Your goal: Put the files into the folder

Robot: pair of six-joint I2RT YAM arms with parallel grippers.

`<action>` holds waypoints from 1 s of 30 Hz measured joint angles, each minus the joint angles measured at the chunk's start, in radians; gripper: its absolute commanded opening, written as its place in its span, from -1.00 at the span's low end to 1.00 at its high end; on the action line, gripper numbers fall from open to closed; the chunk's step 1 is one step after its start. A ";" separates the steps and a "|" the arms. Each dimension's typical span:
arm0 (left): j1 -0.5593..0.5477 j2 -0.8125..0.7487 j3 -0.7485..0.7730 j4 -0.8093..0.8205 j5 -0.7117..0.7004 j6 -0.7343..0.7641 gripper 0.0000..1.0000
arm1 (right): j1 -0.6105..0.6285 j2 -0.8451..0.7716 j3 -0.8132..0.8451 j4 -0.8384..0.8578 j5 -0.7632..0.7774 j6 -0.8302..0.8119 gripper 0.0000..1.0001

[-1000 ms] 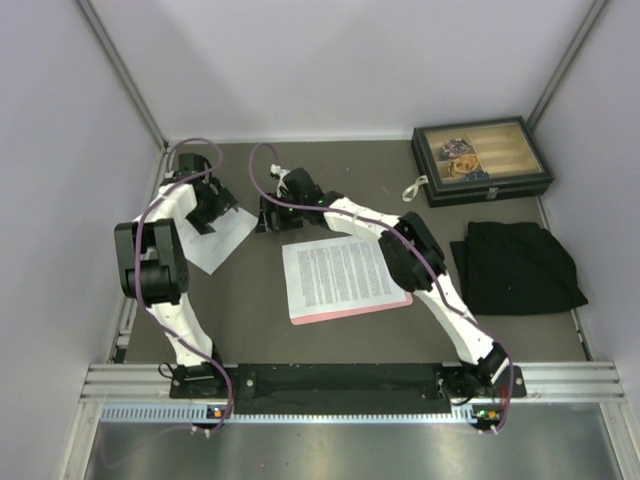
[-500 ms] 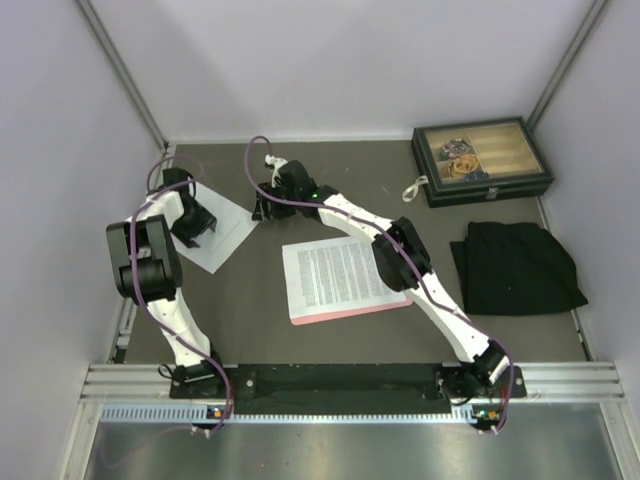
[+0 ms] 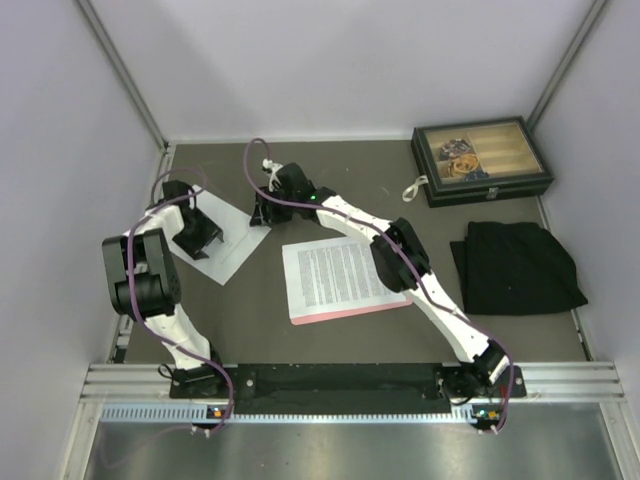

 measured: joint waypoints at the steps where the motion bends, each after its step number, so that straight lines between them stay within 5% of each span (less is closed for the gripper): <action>1: -0.002 -0.002 -0.003 0.001 0.005 0.000 0.26 | 0.002 0.000 -0.002 0.000 -0.009 0.004 0.10; 9: -0.010 -0.011 -0.026 0.017 0.053 -0.005 0.26 | 0.010 -0.024 -0.089 0.074 -0.135 0.115 0.14; 12: -0.010 -0.016 -0.034 0.025 0.063 -0.004 0.26 | 0.009 -0.027 -0.127 0.136 -0.197 0.193 0.33; 21: -0.010 -0.028 -0.057 0.050 0.076 -0.005 0.26 | -0.003 -0.066 -0.377 0.540 -0.290 0.599 0.58; 30: -0.010 -0.040 -0.074 0.068 0.079 -0.004 0.26 | -0.004 -0.109 -0.549 0.805 -0.229 0.887 0.55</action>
